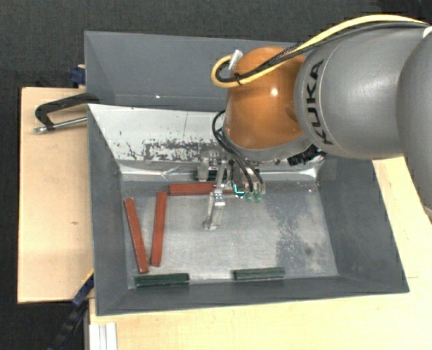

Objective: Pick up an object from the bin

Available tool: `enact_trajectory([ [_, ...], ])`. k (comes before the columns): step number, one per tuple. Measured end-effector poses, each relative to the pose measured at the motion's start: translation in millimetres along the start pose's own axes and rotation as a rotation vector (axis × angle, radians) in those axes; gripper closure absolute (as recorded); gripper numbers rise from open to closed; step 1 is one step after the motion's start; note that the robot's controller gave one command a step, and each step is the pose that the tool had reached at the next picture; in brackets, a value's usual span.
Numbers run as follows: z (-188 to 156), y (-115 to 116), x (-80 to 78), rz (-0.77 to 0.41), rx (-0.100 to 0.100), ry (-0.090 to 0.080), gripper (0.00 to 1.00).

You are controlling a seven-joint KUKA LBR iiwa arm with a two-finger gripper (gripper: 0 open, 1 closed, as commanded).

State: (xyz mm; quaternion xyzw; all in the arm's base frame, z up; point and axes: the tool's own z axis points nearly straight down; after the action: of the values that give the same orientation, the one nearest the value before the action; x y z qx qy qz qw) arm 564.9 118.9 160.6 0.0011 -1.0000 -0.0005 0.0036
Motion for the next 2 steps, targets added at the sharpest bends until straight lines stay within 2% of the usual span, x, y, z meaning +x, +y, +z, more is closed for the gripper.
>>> enact_trajectory([
  [1,-4.9,-0.5,-1.9,0.001,-0.001,-0.009,0.00],
  [2,38.0,-25.4,-20.8,-0.019,-0.003,-0.017,0.00],
])
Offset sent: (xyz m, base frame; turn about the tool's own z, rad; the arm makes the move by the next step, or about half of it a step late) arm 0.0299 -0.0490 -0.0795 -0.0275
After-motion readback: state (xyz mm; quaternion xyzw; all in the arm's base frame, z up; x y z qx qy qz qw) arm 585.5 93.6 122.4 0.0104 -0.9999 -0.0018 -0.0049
